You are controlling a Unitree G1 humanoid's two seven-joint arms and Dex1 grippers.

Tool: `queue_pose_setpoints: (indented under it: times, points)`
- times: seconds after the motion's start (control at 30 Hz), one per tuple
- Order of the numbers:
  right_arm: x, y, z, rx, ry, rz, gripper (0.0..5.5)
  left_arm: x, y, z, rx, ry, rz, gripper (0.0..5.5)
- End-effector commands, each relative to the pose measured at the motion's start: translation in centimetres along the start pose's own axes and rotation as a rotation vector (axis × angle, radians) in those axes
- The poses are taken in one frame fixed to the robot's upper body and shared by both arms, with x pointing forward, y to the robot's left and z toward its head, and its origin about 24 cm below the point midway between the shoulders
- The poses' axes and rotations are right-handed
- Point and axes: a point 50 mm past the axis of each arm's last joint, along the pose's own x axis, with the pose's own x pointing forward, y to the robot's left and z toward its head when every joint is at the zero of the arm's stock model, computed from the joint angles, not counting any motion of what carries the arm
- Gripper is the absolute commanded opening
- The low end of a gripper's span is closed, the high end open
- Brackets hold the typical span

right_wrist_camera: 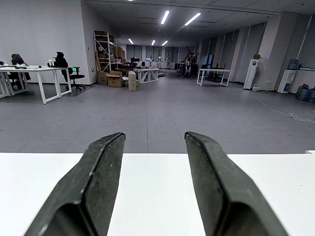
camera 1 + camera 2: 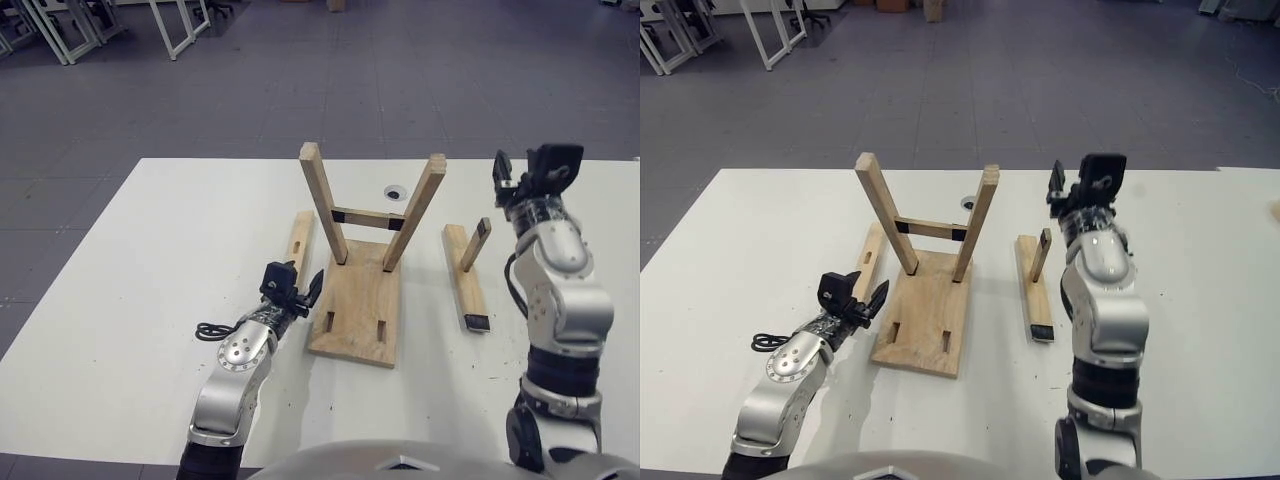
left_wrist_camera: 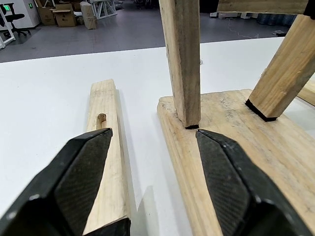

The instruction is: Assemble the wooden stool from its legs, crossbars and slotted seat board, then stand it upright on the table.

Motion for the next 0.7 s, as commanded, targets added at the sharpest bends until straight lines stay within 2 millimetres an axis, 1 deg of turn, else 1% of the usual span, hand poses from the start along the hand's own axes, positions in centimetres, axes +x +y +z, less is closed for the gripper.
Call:
queue_pose_setpoints:
  times: [0.03,0.1,0.13,0.17,0.2,0.23,0.3,0.37,0.4,0.43,0.47,0.53,0.6,0.63,0.67,0.7]
  points:
    - [1.7,-0.1,1.0,0.017,0.046,-0.012,2.24,0.2,-0.1,0.1,0.013,-0.003,0.004,3.15]
    - [1.6,0.3,3.3,0.046,-0.069,-0.013,2.24,0.2,-0.1,0.2,0.014,-0.004,0.004,3.15]
    - [1.4,0.6,4.0,0.058,-0.102,-0.008,2.24,0.2,-0.1,0.2,0.014,-0.004,0.005,3.15]
    - [1.3,0.8,4.1,0.063,-0.108,-0.002,2.24,0.2,-0.1,0.2,0.015,-0.004,0.005,3.15]
    - [1.1,1.1,3.6,0.067,-0.09,0.005,2.24,0.2,-0.1,0.3,0.016,-0.004,0.004,3.15]
    - [1.0,1.4,2.4,0.074,-0.039,0.018,2.24,0.3,-0.1,0.3,0.017,-0.003,0.004,3.15]
    - [0.8,1.9,-1.3,0.084,0.117,0.032,2.24,0.3,0.0,0.3,0.019,-0.003,0.004,3.15]
    - [0.4,1.8,-5.9,0.071,0.289,0.019,2.24,0.4,-0.1,0.4,0.022,-0.005,0.001,3.15]
    - [0.2,1.7,-7.7,0.063,0.345,0.006,2.24,0.5,-0.1,0.4,0.023,-0.006,-0.001,3.15]
    - [0.1,1.4,-8.6,0.066,0.363,-0.011,2.24,0.6,-0.1,0.4,0.024,-0.007,-0.004,3.15]
    - [0.2,1.1,-8.7,0.075,0.348,-0.023,2.24,0.6,-0.2,0.5,0.025,-0.007,-0.006,3.15]
    - [1.0,1.0,-6.0,0.132,0.185,-0.013,2.24,0.6,-0.2,0.4,0.023,-0.007,-0.004,3.15]
    - [1.4,1.0,-1.0,0.159,-0.064,0.032,2.24,0.6,-0.2,0.3,0.021,-0.006,-0.001,3.15]
    - [0.9,1.0,1.4,0.156,-0.166,0.047,2.24,0.6,-0.2,0.3,0.02,-0.005,-0.002,3.15]
    - [0.1,0.9,3.4,0.155,-0.24,0.062,2.42,0.5,-0.2,0.2,0.018,-0.005,0.0,3.15]
    - [-0.7,0.8,4.4,0.153,-0.275,0.07,2.5,0.4,-0.2,0.2,0.016,-0.004,0.002,3.15]
